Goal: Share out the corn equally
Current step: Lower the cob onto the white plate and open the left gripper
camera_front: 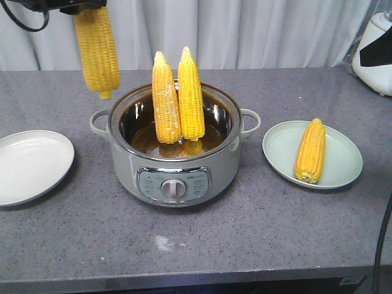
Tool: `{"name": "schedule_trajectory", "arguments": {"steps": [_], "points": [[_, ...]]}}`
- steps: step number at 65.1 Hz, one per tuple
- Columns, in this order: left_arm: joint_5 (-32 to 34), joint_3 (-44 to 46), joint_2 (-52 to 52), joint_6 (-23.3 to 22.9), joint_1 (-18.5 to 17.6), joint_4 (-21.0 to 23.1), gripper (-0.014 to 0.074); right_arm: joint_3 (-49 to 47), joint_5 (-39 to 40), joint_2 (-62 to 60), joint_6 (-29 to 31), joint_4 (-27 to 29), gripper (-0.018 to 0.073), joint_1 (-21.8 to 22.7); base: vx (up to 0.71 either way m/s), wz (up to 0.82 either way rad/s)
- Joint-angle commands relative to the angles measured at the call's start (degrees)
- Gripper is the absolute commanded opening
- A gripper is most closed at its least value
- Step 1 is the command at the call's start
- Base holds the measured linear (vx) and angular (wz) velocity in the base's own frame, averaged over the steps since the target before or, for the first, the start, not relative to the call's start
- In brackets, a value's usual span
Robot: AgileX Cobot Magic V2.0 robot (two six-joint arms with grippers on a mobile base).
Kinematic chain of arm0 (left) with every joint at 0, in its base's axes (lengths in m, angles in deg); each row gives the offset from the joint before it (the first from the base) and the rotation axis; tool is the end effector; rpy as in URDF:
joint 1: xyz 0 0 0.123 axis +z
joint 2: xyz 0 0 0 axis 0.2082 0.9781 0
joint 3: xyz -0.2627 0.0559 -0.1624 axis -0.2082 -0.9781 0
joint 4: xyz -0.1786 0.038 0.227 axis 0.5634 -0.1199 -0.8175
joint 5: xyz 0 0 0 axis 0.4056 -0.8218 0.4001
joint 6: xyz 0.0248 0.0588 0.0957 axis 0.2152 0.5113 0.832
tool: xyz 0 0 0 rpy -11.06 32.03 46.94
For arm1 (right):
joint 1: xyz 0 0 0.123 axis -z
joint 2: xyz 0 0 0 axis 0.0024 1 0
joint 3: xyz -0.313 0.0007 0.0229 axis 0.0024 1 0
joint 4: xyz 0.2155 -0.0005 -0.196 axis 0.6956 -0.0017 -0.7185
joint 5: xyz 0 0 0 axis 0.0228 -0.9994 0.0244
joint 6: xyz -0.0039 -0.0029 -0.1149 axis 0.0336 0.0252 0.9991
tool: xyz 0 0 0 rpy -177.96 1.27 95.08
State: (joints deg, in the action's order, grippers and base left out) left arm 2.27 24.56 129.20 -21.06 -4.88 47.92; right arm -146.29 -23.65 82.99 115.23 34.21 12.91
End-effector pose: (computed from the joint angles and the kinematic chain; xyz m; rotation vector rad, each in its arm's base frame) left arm 0.3909 -0.1250 0.4977 0.4346 2.0315 -0.1758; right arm 0.3265 -0.0167 0.4657 -0.3028 2.2918 0.3747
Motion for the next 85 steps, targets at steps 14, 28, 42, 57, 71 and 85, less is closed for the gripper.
{"name": "schedule_trajectory", "arguments": {"steps": [14, 28, 42, 57, 71, 85], "points": [[-13.3, 1.9, -1.2, -10.2, 0.0, -20.0, 0.0020, -1.1, 2.5, -1.8, 0.6, 1.8, 0.0562, -0.1, 0.00, 0.00], [-21.8, 1.7, 2.6, -10.1, 2.3, -22.0, 0.0020, -1.1, 2.5, -1.8, 0.6, 1.8, 0.0562, -0.1, 0.00, 0.00], [-22.3, 1.7, 6.9, -8.8, 9.0, -13.5, 0.0020, -1.1, 2.5, -1.8, 0.6, 2.0, 0.0562, -0.1, 0.00, 0.00], [-22.3, -4.4, 9.5, -7.6, 14.7, -9.2, 0.0020, -1.1, 2.5, -1.8, 0.6, 2.1, 0.0562, -0.1, 0.00, 0.00], [-21.2, -7.5, 11.3, -8.0, 17.8, -9.0, 0.0020, -1.1, 2.6, -1.8, 0.6, 2.5, 0.0562, -0.1, 0.00, 0.00], [-20.1, -7.5, 11.5, -8.0, 17.8, -9.0, 0.0024, -1.1, 2.6, -1.8, 0.6, 2.6, 0.0562, -0.1, 0.00, 0.00]]}}
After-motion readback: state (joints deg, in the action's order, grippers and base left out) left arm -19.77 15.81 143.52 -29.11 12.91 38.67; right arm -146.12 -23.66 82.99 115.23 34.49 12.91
